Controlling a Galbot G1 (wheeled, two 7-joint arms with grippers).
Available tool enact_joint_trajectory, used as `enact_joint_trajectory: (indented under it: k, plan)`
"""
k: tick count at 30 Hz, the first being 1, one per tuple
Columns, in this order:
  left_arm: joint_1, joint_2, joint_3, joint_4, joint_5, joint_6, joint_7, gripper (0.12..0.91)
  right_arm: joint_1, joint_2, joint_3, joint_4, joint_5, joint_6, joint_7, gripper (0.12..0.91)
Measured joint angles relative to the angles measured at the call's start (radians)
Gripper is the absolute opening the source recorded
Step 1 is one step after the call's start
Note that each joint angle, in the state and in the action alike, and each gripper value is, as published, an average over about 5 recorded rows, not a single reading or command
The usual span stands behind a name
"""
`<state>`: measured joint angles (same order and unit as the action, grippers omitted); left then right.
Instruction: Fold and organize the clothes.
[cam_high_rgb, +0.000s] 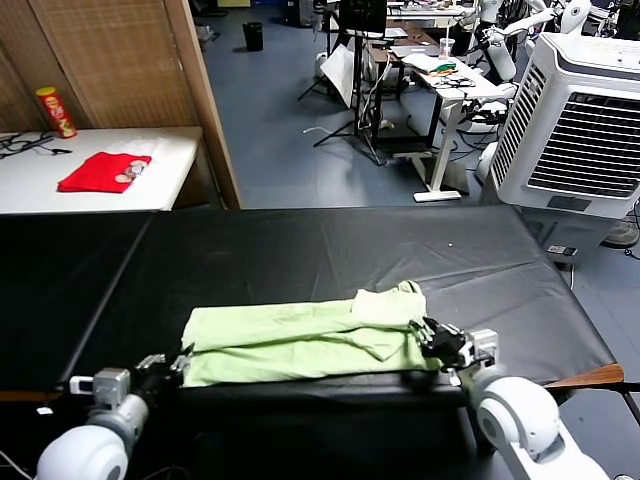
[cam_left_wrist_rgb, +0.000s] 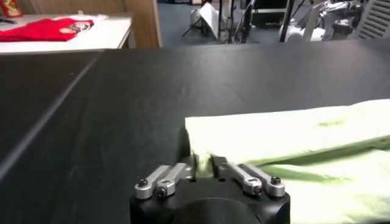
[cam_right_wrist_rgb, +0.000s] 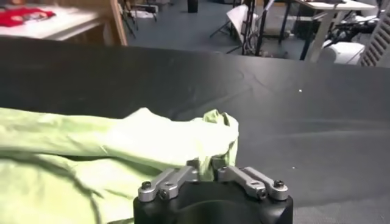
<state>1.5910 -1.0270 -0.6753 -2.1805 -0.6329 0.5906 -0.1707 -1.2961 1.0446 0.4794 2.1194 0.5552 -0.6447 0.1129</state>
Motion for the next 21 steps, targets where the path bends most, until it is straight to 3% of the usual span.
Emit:
enact_joint_trajectory:
  k: [3, 6, 12, 19, 21]
  plan:
    - [-0.028, -0.008, -0.013, 0.004, -0.040, 0.014, -0.009, 0.693, 0.030, 0.016, 0.000, -0.025, -0.060, 0.050, -0.001, 0.746]
    - [-0.079, -0.023, -0.010, 0.030, -0.074, 0.020, -0.017, 0.780, 0.080, 0.042, -0.023, -0.077, -0.111, 0.074, -0.016, 0.791]
    - [-0.182, -0.057, 0.029, 0.122, -0.083, 0.009, -0.004, 0.798, 0.183, 0.086, -0.090, -0.204, -0.146, 0.078, -0.053, 0.798]
    - [-0.238, -0.084, 0.063, 0.216, -0.079, 0.005, 0.016, 0.794, 0.249, 0.120, -0.139, -0.332, -0.182, 0.090, -0.049, 0.772]
    - [-0.245, -0.088, 0.067, 0.234, -0.077, 0.003, 0.021, 0.753, 0.260, 0.129, -0.144, -0.360, -0.191, 0.093, -0.048, 0.738]
